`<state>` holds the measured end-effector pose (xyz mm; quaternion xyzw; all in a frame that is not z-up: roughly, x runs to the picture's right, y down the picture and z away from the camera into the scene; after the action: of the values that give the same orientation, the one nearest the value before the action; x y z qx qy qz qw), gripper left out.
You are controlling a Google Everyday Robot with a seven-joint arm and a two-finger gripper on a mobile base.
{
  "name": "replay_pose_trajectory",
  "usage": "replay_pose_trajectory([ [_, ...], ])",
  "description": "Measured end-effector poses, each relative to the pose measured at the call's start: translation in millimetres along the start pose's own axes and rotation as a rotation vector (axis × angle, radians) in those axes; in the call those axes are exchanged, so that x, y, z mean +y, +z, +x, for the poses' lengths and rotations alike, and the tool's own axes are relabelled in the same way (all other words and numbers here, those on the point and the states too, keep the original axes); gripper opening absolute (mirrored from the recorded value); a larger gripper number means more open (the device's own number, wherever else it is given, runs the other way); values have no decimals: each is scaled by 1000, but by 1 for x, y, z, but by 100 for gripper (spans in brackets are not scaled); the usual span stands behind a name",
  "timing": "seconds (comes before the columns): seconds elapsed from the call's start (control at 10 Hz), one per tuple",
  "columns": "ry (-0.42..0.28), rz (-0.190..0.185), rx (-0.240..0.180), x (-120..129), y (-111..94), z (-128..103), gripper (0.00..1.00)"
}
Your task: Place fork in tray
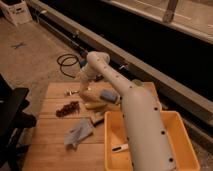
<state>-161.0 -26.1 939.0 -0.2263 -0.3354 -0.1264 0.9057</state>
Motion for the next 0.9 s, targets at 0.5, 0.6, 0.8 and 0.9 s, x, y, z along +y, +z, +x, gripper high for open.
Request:
replay_pose_trajectory([
  [0.5,-22,-39,-41,4,27,1,65],
  [0.6,-26,-46,-50,5,32,1,65],
  [0.8,-23,-58,-55,9,36,3,65],
  [0.9,-20,-64,-57,12,41,4,65],
])
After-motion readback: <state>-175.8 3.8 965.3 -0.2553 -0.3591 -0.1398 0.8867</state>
